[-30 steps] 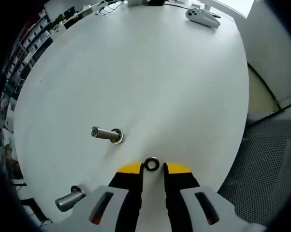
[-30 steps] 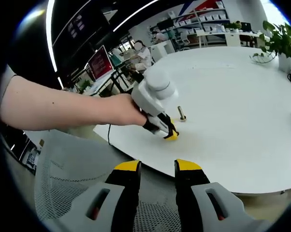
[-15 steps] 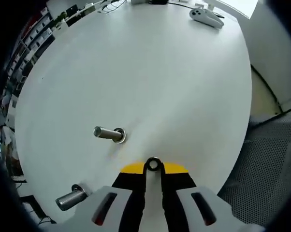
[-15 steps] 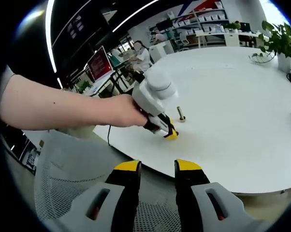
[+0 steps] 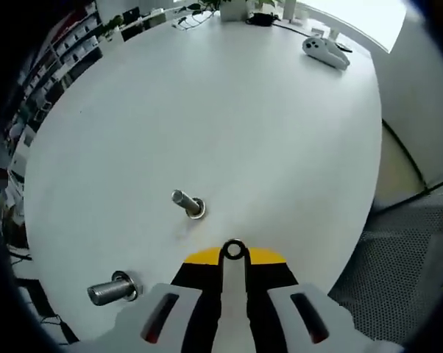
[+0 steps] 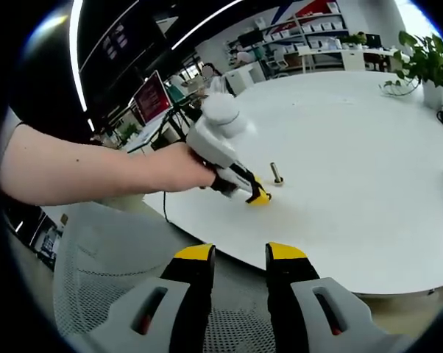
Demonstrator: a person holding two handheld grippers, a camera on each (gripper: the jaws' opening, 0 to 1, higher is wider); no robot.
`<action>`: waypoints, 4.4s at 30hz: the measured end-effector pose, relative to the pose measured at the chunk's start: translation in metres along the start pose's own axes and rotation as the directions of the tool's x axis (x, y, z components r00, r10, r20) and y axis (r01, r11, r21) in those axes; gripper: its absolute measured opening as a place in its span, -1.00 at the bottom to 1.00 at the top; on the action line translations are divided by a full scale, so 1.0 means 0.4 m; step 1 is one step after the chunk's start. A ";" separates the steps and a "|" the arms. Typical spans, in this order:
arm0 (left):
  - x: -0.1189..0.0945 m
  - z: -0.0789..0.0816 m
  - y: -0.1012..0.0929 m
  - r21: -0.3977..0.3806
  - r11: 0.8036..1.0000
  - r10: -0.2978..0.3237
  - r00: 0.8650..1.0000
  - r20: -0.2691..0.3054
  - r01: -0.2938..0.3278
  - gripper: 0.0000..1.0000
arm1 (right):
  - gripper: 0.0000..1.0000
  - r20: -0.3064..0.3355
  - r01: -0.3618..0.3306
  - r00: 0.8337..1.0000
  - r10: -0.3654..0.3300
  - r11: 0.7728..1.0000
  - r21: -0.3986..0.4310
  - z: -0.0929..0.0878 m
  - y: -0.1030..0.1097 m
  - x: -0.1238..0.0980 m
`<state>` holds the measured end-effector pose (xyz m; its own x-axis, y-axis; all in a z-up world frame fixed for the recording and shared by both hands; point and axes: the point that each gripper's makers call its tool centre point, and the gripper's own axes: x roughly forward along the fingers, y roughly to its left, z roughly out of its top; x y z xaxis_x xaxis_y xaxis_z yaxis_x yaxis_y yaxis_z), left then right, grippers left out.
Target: Place the washer onto the threaded stud by aligning its center hole with the stud, sliding it down to the base, and recovering from edge contact or off-axis alignment until the washer reaches the visible bottom stop.
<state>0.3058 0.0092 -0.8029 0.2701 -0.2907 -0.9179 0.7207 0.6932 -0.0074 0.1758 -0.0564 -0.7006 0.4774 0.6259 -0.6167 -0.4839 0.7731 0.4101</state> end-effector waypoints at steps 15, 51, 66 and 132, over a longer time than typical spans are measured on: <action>-0.067 0.079 0.060 -0.001 0.999 0.052 0.995 0.085 -0.053 -0.84 | -0.40 -0.005 -0.005 1.000 0.005 1.000 -0.005 -0.001 0.003 0.000; 0.069 0.064 0.075 0.136 0.990 0.048 0.998 -0.043 -0.042 -0.82 | -0.41 -0.001 0.007 1.000 -0.007 1.000 0.000 0.002 -0.003 -0.001; 0.082 0.052 0.074 0.117 0.993 0.037 0.999 -0.018 -0.034 -0.70 | -0.41 -0.002 0.020 1.000 -0.020 1.000 0.006 0.000 -0.009 -0.001; -0.570 -0.291 0.131 -0.249 0.968 0.159 0.810 0.564 -0.017 -0.39 | -0.24 0.098 0.151 0.984 -0.151 0.989 0.003 0.039 -0.060 -0.032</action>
<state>0.2078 0.1886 -0.6401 0.6938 -0.4973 -0.5209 0.5345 0.8403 -0.0903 0.1925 -0.0812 -0.6921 0.6143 0.5094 -0.6026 -0.4038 0.8591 0.3145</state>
